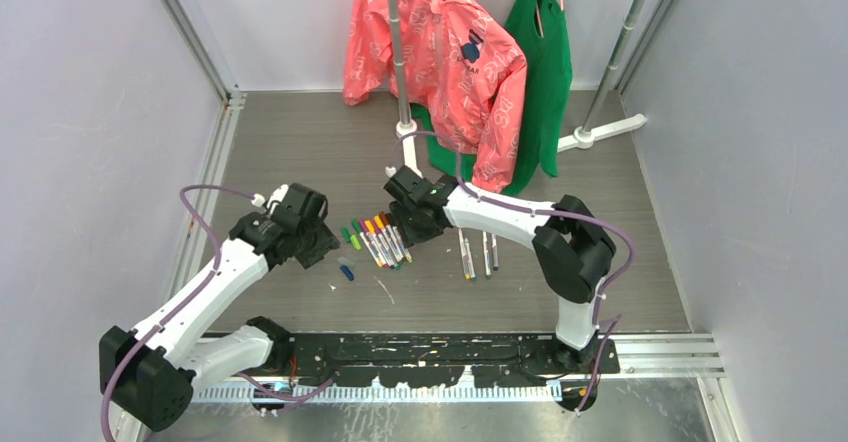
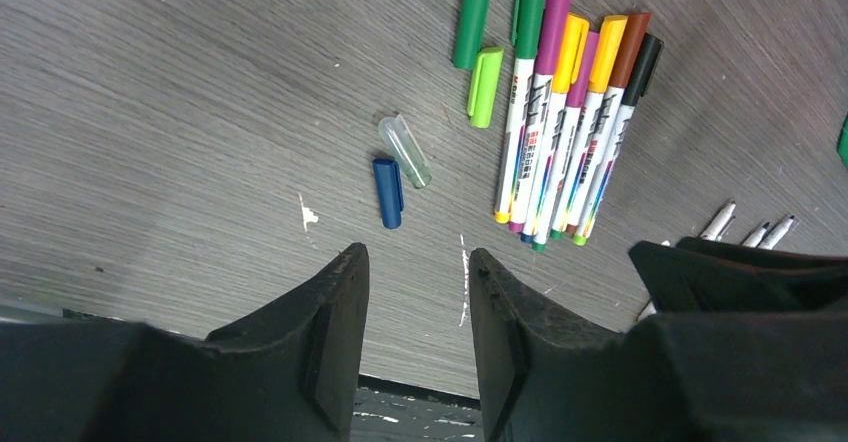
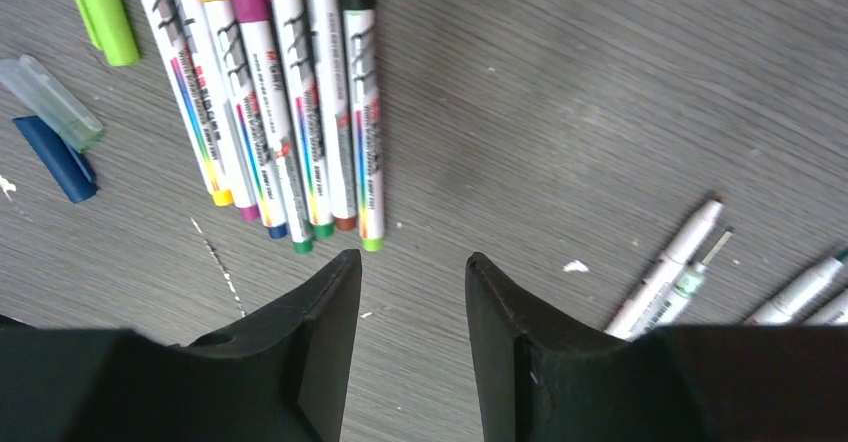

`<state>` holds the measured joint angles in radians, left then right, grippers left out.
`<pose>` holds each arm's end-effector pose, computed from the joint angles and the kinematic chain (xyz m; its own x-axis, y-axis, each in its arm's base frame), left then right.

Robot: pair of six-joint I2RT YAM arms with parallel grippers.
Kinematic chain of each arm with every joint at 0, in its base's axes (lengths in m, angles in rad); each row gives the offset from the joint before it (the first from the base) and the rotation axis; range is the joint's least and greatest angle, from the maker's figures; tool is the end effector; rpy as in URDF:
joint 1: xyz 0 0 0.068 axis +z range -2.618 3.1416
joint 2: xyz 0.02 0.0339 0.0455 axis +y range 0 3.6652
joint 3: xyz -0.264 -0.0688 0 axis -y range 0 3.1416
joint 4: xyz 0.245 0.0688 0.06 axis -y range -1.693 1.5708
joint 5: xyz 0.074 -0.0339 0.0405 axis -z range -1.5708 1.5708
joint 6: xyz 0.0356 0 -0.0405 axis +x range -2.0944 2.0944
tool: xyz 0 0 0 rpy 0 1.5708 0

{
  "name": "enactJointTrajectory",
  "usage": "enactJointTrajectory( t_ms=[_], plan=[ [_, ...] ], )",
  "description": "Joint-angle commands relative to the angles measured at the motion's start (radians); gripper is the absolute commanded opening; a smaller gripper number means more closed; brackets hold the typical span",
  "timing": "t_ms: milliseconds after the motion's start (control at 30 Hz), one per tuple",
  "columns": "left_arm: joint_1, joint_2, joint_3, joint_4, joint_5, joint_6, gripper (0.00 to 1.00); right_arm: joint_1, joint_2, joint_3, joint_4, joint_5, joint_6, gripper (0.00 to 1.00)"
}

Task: Open the pen caps

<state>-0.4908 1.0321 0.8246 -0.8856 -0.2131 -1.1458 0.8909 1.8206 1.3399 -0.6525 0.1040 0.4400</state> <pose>0.1682 -0.0814 0.2517 -0.6645 -0.6545 -0.3607 -0.5590 0.7556 -0.3414 0.2397 0.2905 0.2101 -0.8329 -0.3564 -0.4234 -0.4322 0.8967 0.0954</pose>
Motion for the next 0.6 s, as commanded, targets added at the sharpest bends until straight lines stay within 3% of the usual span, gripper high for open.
enactJointTrajectory(
  t_ms=[0,567],
  plan=[
    [-0.003,-0.041,-0.002,-0.018,-0.014,-0.009,0.42,0.026,0.044,0.088,0.010,-0.022,-0.026,0.48],
    [-0.004,-0.139,-0.003,-0.049,-0.029,0.002,0.42,0.028,0.161,0.154,0.024,0.001,-0.056,0.47]
  ],
)
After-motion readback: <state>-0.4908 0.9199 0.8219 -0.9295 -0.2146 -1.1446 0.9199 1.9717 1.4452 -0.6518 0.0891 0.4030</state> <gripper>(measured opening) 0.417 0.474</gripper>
